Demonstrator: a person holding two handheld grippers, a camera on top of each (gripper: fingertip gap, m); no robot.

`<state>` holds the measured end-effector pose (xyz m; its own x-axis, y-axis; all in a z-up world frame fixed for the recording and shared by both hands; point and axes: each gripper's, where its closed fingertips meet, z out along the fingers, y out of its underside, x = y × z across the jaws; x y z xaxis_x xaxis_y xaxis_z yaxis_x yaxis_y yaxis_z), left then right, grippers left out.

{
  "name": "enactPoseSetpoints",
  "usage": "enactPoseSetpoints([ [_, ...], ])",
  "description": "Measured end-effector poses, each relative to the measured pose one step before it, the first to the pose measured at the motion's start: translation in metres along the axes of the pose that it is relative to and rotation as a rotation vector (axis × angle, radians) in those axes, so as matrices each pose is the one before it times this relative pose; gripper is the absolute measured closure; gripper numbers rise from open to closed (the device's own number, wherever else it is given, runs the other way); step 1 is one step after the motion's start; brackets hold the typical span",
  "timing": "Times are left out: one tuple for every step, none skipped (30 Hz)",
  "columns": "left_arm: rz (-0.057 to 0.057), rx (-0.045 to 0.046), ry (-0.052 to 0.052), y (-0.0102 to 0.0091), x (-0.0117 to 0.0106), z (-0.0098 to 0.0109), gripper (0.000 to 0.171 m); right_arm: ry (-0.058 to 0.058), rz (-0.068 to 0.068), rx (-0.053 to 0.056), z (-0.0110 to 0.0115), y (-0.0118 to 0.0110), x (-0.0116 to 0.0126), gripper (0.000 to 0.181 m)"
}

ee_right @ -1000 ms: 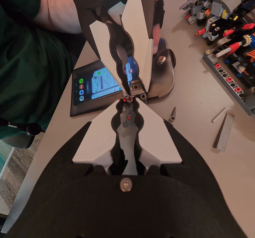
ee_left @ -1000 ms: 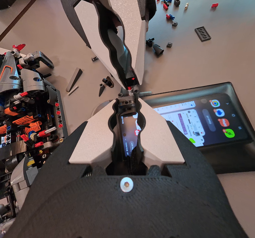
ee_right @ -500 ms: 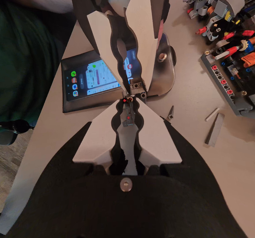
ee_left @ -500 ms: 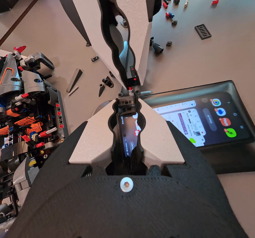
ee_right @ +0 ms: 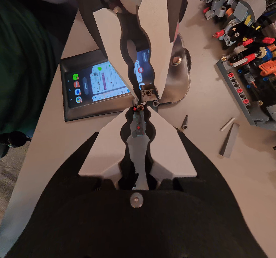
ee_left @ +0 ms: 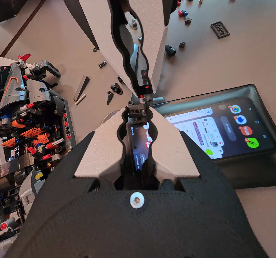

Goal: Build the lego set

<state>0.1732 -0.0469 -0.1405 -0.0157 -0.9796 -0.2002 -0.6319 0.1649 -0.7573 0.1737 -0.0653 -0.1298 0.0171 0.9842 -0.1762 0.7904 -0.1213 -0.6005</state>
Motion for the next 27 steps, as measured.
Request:
enactPoseSetpoints([
  [-0.0008,0.00071,0.0021,0.00038,0.00016,-0.00047,0.15,-0.024,0.0174,0.016,0.0002,-0.00039,0.00013,0.168],
  [-0.0005,-0.00349,0.0017,0.00066,0.0001,-0.00024,0.15,-0.025,0.0196,0.0218,0.00026,-0.00044,0.00034,0.168],
  [-0.0026,-0.00082,0.0039,0.00052,0.00014,-0.00052,0.15,-0.0125,0.0041,0.0148,0.00024,-0.00054,-0.00027,0.168],
  [-0.005,0.00474,0.0025,0.0001,-0.00006,-0.00036,0.15,-0.0037,-0.001,0.0091,-0.00034,-0.0012,-0.00019,0.168],
  [-0.007,0.00459,0.0,-0.00012,-0.0001,-0.0003,0.15,-0.0109,0.0173,0.017,-0.00033,-0.00174,-0.0001,0.168],
  [-0.0017,0.00163,-0.0041,0.00022,-0.00042,-0.00029,0.149,-0.0033,0.0044,0.0143,-0.00036,-0.00095,0.00063,0.167],
  [-0.0054,0.00002,-0.0052,0.00003,-0.00065,-0.00011,0.149,0.0176,-0.0143,-0.0062,-0.00086,0.00023,0.00118,0.167],
  [-0.0133,0.0011,-0.0035,0.00014,-0.00085,-0.00007,0.149,0.0263,-0.0165,-0.0135,-0.00092,-0.00005,0.00191,0.165],
  [-0.0126,0.0053,0.0018,-0.00019,-0.00048,-0.00019,0.149,0.0278,-0.0119,-0.0096,-0.00043,0.0003,0.00306,0.158],
  [-0.015,0.004,0.0033,-0.0001,-0.0006,-0.00008,0.149,0.011,-0.0177,0.0064,-0.00039,-0.00076,0.00075,0.153],
  [-0.018,0.00193,0.0044,0.00015,-0.00071,0.00004,0.149,0.0057,-0.0117,0.0056,-0.00031,-0.00028,-0.00022,0.153],
  [-0.0161,0.00415,-0.0012,-0.00031,-0.00147,-0.00003,0.149,0.0098,-0.0059,-0.0117,0.00018,0.0015,0.00076,0.151],
  [-0.0137,0.0033,0.0069,-0.00024,-0.00042,-0.00011,0.149,0.0107,-0.0095,-0.0098,-0.0002,0.00145,0.00061,0.151],
  [-0.01,0.00041,-0.0004,-0.00021,-0.0012,-0.00011,0.149,0.0136,-0.0133,0.0005,-0.00138,-0.00017,0.00067,0.151],
  [-0.0165,0.00341,0.0005,-0.0009,-0.00127,-0.0003,0.149,0.0218,-0.0195,0.012,-0.00308,-0.0022,0.00123,0.151],
  [-0.0249,0.00913,0.0068,-0.0017,-0.00087,-0.00053,0.149,0.0274,-0.0197,0.0174,-0.00438,-0.00366,0.00181,0.149],
  [-0.0286,0.00852,0.0075,-0.00115,-0.00139,-0.0006,0.149,0.0427,-0.0277,0.0116,-0.00438,-0.00347,0.00387,0.144],
  [-0.0346,0.00964,0.0022,-0.0014,-0.00303,-0.00088,0.149,0.0493,-0.038,0.0047,-0.00367,-0.00232,0.00397,0.14],
  [-0.0445,0.01409,0.0036,-0.00216,-0.00364,-0.00143,0.149,0.0375,-0.0404,0.0047,-0.00241,-0.00223,0.00184,0.136],
  [-0.048,0.01528,0.0178,-0.00262,-0.00212,-0.00147,0.149,0.0368,-0.0399,0.0051,-0.00128,-0.00253,0.00154,0.132],
  [-0.0467,0.01721,0.0197,-0.00328,-0.0017,-0.00185,0.15,0.0539,-0.0358,-0.0127,-0.00033,-0.00042,0.00473,0.126],
  [-0.0455,0.02366,0.0145,-0.00431,-0.0021,-0.00225,0.149,0.0422,-0.0398,-0.0278,0.00111,0.00159,0.00319,0.121],
  [-0.0415,0.0173,0.0196,-0.00378,-0.0007,-0.00196,0.149,0.0297,-0.0325,-0.0029,0.00086,-0.00135,0.00141,0.119],
  [-0.0364,0.00892,0.0191,-0.00276,0.00016,-0.00114,0.149,0.0231,-0.0179,0.0059,0.00056,-0.00226,0.00131,0.121],
  [-0.0279,0.00977,0.0067,-0.00311,-0.00068,-0.00062,0.149,0.0251,-0.0167,-0.012,0.0007,0.00011,0.00207,0.124],
  [-0.0224,0.00539,0.0105,-0.00257,0.00048,-0.00019,0.149,0.0312,-0.0156,-0.0078,0.0004,-0.00004,0.00298,0.129],
  [-0.0223,0.00036,0.0138,-0.00164,0.00118,0.00034,0.149,0.0089,-0.0175,-0.0004,0.00025,-0.00086,-0.00004,0.132],
])
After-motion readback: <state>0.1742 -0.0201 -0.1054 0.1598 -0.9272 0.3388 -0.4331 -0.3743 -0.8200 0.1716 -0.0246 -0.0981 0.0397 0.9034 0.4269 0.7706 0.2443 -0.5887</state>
